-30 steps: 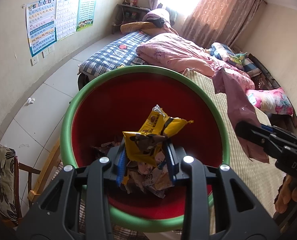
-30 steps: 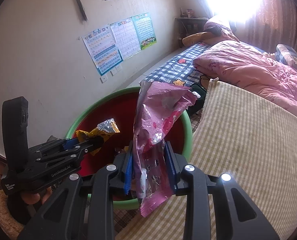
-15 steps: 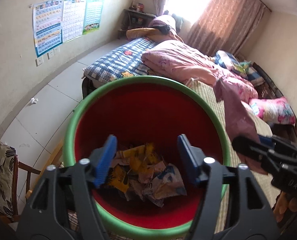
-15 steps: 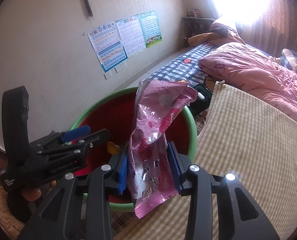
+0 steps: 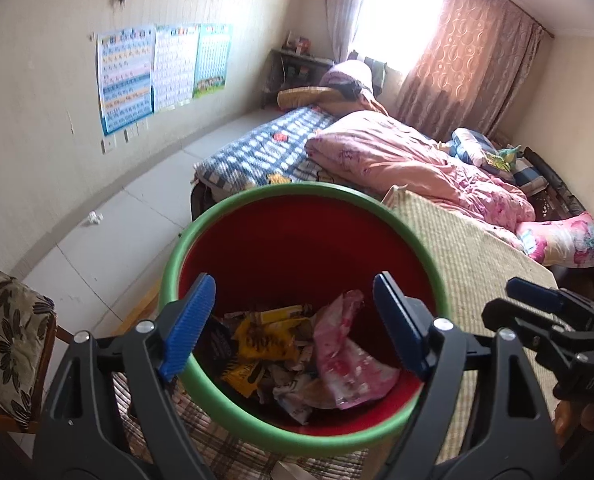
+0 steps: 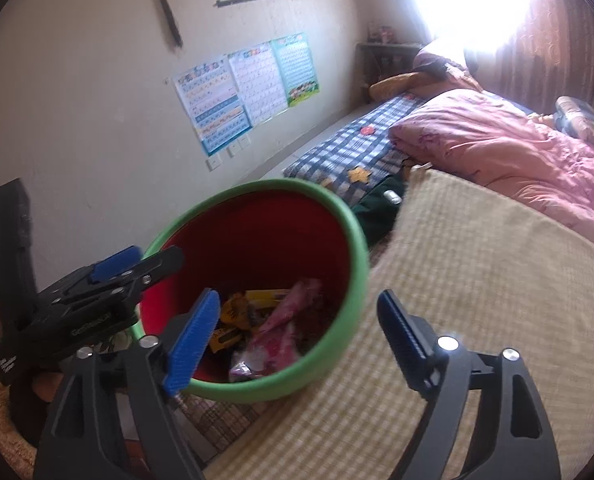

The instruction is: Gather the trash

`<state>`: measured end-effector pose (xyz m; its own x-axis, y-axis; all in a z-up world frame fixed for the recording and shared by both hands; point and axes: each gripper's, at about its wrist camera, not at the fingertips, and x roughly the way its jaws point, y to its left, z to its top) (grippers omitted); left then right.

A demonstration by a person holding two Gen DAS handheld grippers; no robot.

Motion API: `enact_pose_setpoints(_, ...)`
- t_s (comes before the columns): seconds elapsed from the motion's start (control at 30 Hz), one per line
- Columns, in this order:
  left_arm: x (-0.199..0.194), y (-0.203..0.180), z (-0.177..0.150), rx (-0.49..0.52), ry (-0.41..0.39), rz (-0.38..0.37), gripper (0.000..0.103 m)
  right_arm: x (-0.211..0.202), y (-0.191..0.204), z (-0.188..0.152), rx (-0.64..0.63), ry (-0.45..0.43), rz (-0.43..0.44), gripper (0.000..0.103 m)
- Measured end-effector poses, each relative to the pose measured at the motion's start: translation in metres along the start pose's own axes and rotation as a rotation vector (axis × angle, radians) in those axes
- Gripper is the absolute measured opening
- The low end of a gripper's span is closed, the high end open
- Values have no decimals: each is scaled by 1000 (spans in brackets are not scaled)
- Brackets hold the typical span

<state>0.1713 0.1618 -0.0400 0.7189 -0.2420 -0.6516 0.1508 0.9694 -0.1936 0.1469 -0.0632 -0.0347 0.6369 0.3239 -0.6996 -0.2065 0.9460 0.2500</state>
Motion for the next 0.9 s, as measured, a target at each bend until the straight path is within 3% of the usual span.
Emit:
enact_pose_setpoints(0.17,-28,-27,-2,23,-79,30,90,-41,-21,-3,-5,-103,-43,96)
enact_pose_setpoints(0.23,-44,-42,-5,37,-137,60,95,-59,-29,-6,-14,-151,-51,96)
enact_pose_setpoints(0.33,-73,-69,-12,56,-284,164,98,-89,-38,-9,-42,-224,-62,96)
enact_pose_setpoints(0.43,-96,-89,-16,51,-385,212,98,-113,-46,-13,-53,-281,-81,96)
enact_pose_setpoints(0.63,-123,-125,-23,9,-448,240,98,-155,-62,-25,-99,-371,-205,96)
enact_pose_setpoints(0.9,-130,-159,-41,0,-401,253,98,-185,-95,-46,-71,-380,-214,96)
